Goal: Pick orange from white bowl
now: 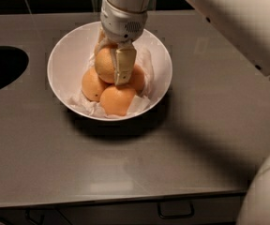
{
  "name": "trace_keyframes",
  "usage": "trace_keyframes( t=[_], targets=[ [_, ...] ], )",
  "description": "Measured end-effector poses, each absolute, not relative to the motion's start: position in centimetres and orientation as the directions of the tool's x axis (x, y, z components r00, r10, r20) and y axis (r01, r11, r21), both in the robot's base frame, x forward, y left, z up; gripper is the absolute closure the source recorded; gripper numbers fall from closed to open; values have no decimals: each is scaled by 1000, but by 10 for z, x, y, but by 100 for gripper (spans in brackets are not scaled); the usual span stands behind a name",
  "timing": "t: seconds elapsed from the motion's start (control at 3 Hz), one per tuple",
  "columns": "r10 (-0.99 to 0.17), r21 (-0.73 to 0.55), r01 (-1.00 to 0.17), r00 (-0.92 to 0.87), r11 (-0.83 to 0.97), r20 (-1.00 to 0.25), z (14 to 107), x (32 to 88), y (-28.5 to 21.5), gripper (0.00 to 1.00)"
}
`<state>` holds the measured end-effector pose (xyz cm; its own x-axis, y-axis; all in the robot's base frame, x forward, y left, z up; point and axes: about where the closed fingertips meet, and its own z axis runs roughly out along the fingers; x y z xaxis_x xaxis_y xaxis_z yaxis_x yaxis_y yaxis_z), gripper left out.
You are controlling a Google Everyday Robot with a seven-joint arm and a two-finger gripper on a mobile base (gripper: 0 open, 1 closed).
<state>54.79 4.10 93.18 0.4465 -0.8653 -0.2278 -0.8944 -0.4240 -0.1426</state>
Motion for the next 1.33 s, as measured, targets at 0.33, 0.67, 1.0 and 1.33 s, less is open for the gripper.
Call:
trace_keyframes(
  t=[0.33,0.67,1.0,1.33],
  targets=[
    [-865,-143,-894,447,-424,-228,932,548,41,100],
    [-863,-200,-886,456,-418,-218,952,546,45,100],
    [-861,-251,-871,472,-422,-189,973,538,49,100],
    [-856,-303,-851,490,-429,-164,994,528,53,100]
  ],
)
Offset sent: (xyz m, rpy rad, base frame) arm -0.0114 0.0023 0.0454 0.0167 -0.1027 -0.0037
